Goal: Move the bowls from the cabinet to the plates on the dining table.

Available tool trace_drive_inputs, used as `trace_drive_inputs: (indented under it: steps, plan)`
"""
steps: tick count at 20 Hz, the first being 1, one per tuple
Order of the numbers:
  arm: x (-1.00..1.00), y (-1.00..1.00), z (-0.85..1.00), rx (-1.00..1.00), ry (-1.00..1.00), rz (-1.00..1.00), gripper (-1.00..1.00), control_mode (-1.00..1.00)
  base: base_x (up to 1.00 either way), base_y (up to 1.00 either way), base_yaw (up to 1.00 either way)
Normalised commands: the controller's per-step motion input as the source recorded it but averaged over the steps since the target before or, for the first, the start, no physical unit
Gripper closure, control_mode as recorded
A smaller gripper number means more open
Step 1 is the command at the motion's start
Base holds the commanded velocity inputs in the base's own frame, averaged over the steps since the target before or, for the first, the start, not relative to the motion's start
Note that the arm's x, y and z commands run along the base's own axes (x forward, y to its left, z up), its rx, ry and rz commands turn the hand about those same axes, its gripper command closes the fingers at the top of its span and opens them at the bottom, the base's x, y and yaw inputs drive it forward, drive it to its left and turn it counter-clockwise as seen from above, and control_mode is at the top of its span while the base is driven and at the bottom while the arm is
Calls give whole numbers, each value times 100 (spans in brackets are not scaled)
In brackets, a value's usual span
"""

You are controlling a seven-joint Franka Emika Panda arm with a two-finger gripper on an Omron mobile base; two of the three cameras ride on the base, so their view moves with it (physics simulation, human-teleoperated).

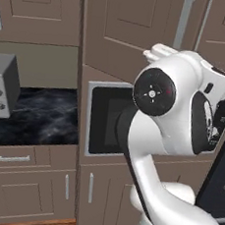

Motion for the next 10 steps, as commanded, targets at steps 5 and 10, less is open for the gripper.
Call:
trace_drive_inputs:
  steps: [5, 10]
  plan:
    - [-41, -31, 13, 5, -2, 11, -100, -100, 0, 0, 0]
    - [-33, -17, 12, 4, 0, 15, -100, -100, 0, 0, 0]
